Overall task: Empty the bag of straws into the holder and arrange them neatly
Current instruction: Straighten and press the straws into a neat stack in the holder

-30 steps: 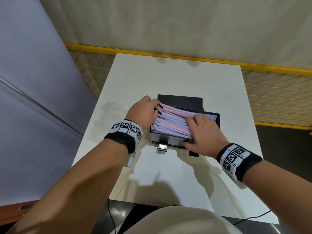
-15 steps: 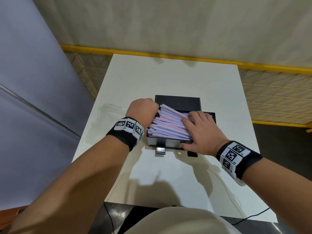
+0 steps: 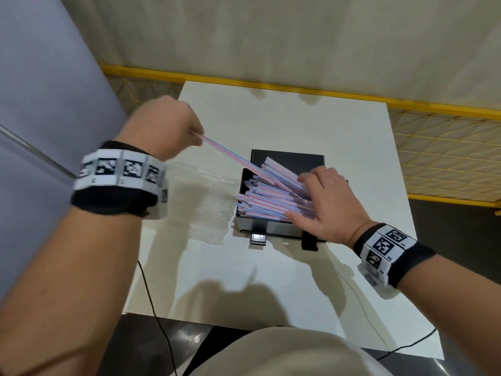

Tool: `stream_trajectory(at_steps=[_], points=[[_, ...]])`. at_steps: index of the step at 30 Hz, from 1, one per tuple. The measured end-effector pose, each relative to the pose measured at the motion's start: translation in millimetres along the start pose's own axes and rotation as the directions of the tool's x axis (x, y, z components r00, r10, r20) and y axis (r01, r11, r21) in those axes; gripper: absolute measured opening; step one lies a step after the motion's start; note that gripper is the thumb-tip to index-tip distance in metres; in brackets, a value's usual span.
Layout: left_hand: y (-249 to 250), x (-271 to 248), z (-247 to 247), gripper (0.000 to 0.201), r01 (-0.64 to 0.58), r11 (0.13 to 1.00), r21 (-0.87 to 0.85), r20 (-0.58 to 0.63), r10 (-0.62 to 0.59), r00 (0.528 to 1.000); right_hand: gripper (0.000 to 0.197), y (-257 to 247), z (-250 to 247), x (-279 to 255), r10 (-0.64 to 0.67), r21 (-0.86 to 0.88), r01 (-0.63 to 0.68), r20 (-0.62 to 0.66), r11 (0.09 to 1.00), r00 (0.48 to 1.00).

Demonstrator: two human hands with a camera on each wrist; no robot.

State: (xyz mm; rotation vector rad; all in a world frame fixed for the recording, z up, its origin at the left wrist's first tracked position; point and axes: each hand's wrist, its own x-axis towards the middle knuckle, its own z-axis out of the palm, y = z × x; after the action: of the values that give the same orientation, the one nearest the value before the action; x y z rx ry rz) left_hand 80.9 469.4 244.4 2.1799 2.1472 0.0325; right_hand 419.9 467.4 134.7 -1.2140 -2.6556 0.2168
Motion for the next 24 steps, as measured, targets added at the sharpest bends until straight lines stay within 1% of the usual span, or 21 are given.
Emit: stream_trajectory(at_steps=[2,4,5,7,8,9,11,12,13,14,16,17,18,19,20,21,22,23,24], points=[[-14.0,-10.2,-23.9,0.015,0.056,0.998,-0.017,-0.013,-0.056,0.998,0.066,-4.4,-8.5,9.3,0.020,0.092,-0.011,-0.092,0.996,0.996],[-25.1,-19.3,-45.2,0.012,0.115,0.991,-0.061,0.003,-0.115,0.993,0.067,-11.5,-17.9,19.9,0.031,0.161,-0.002,-0.176,0.987,0.984],[-27.9,-22.7,-52.3,0.012,0.120,0.989,-0.090,0.008,-0.120,0.993,0.068,-16.1,-23.0,25.0,0.023,0.187,0.017,-0.211,0.982,0.977],[-23.1,-24.5,-59.6,0.010,0.077,0.988,-0.131,0.009,-0.076,0.997,0.073,-24.8,-32.2,34.6,-0.012,0.216,0.068,-0.252,0.974,0.968],[-15.7,-23.5,-59.6,0.009,0.042,0.990,-0.134,0.011,-0.041,0.999,0.074,-28.3,-34.8,39.1,-0.036,0.220,0.090,-0.240,0.971,0.970],[-6.5,-20.3,-56.6,0.009,0.005,0.993,-0.121,0.009,-0.004,1.000,0.073,-31.2,-35.7,43.2,-0.060,0.221,0.105,-0.200,0.970,0.978],[16.6,-7.9,-40.4,0.013,-0.061,0.993,-0.103,0.011,0.063,0.998,0.058,-30.7,-28.0,47.7,-0.117,0.174,0.131,-0.089,0.976,0.989],[31.0,-1.0,-25.7,0.015,-0.092,0.990,-0.106,0.027,0.096,0.995,0.048,-27.0,-21.2,47.5,-0.132,0.112,0.136,-0.045,0.984,0.990],[46.3,3.7,-6.9,0.017,-0.119,0.986,-0.119,0.063,0.127,0.990,0.042,-21.4,-13.7,45.1,-0.118,0.046,0.118,-0.004,0.992,0.993],[61.3,6.0,13.8,0.020,-0.138,0.980,-0.142,0.110,0.154,0.982,0.041,-13.9,-6.4,40.4,-0.082,-0.006,0.083,0.028,0.997,0.996],[83.3,2.6,51.0,0.033,-0.164,0.975,-0.152,0.190,0.191,0.963,0.044,1.6,4.7,29.5,0.023,-0.073,-0.017,0.095,0.997,0.995],[89.7,-2.9,63.8,0.041,-0.173,0.973,-0.154,0.179,0.200,0.963,0.041,6.8,5.9,25.2,0.071,-0.098,-0.059,0.118,0.993,0.990],[94.0,-8.1,73.6,0.047,-0.186,0.966,-0.181,0.120,0.210,0.970,0.038,11.9,5.5,22.4,0.095,-0.114,-0.081,0.122,0.990,0.988],[98.0,-13.4,81.7,0.049,-0.224,0.950,-0.219,0.036,0.237,0.971,0.039,14.6,2.8,19.8,0.107,-0.116,-0.094,0.107,0.989,0.989],[102.6,-19.1,89.4,0.045,-0.284,0.929,-0.236,-0.019,0.288,0.957,0.039,16.5,0.5,17.7,0.094,-0.102,-0.087,0.070,0.991,0.993],[108.1,-24.2,96.7,0.040,-0.344,0.914,-0.216,-0.021,0.348,0.937,0.036,15.5,-4.1,16.0,0.078,-0.073,-0.076,0.020,0.994,0.997],[112.7,-27.1,105.0,0.037,-0.390,0.903,-0.178,0.026,0.401,0.916,0.031,14.6,-7.6,14.2,0.046,-0.033,-0.047,-0.023,0.998,0.999],[116.2,-27.6,113.5,0.036,-0.401,0.905,-0.142,0.118,0.418,0.901,0.028,12.0,-11.0,11.2,0.031,0.025,-0.031,-0.009,0.999,0.999],[117.8,-25.9,120.5,0.036,-0.382,0.918,-0.111,0.204,0.397,0.895,0.027,8.7,-12.4,8.4,0.024,0.095,-0.029,0.056,0.995,0.998]])
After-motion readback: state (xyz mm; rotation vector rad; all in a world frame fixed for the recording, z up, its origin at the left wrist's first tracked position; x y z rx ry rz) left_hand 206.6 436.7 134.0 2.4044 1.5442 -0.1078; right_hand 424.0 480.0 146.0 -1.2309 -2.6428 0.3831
